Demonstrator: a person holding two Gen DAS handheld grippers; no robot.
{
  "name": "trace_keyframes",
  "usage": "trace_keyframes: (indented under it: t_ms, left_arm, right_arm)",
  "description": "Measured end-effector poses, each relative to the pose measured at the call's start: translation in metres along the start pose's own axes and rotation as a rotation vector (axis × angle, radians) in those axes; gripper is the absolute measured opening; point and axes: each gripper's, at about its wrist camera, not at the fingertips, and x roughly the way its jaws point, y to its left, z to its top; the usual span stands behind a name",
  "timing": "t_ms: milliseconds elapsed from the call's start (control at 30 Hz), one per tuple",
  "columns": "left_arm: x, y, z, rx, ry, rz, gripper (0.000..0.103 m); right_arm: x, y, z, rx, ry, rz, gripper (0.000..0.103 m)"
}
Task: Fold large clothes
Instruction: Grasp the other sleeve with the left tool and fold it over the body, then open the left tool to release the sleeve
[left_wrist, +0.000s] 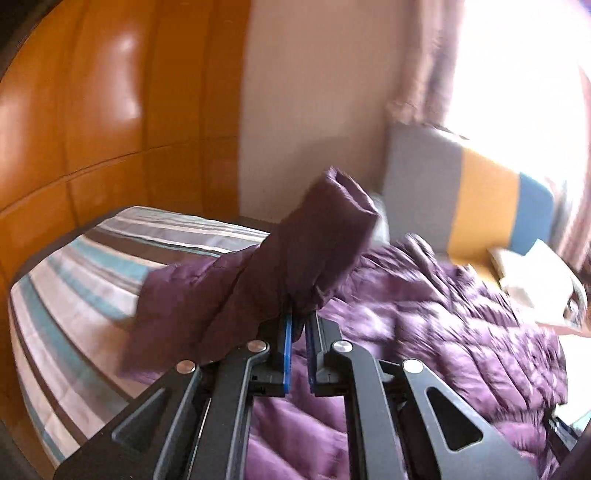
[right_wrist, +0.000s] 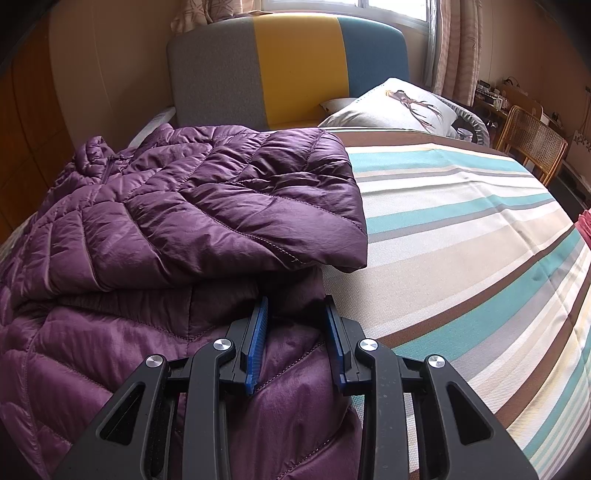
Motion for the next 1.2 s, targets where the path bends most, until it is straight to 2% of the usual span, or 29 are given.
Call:
trace_keyframes:
  t_ms: [133, 333, 600, 767, 967, 1000, 1067, 1100, 1133, 1200]
  left_arm:
    - [-0.004, -0.050, -0.010, 0.111, 0.004, -0.045, 0.005]
    - [-0.006, -0.102, -0.023, 0.203, 0.029, -0.126, 0.005]
    - [-0.009, -0.148, -0.042, 0.208, 0.092, -0.244, 0.005]
    - [0.000, -0.175, -0.051, 0.247, 0.132, -0.335, 0.005]
    - [0.014, -0.194, -0.064, 0.303, 0.205, -0.370, 0.008]
    - [0.016, -0.193, -0.065, 0.296, 0.216, -0.379, 0.017]
    - [0.016, -0.189, -0.064, 0.269, 0.234, -0.427, 0.047]
    - [0.014, -0.186, -0.064, 0.259, 0.231, -0.434, 0.075]
    - [0.006, -0.180, -0.064, 0.243, 0.211, -0.440, 0.089]
    - [-0.010, -0.168, -0.064, 0.222, 0.170, -0.470, 0.089]
  right_arm:
    - [0.000, 0.000, 0.000, 0.002, 0.000, 0.000, 0.030]
    - [-0.001, -0.001, 0.000, 0.003, 0.000, 0.001, 0.030]
    - [-0.001, -0.002, 0.000, 0.005, 0.000, 0.002, 0.030]
    - [0.000, -0.001, 0.000, 0.008, 0.001, 0.005, 0.030]
    - [-0.001, -0.003, -0.001, 0.008, 0.001, 0.006, 0.030]
    - [0.000, -0.003, -0.001, 0.009, 0.001, 0.007, 0.030]
    - [0.000, -0.003, -0.001, 0.010, 0.001, 0.009, 0.030]
    - [0.000, -0.004, -0.001, 0.010, 0.001, 0.009, 0.030]
    - [0.000, -0.004, -0.001, 0.010, 0.001, 0.008, 0.030]
    - [0.000, -0.004, -0.001, 0.010, 0.001, 0.008, 0.030]
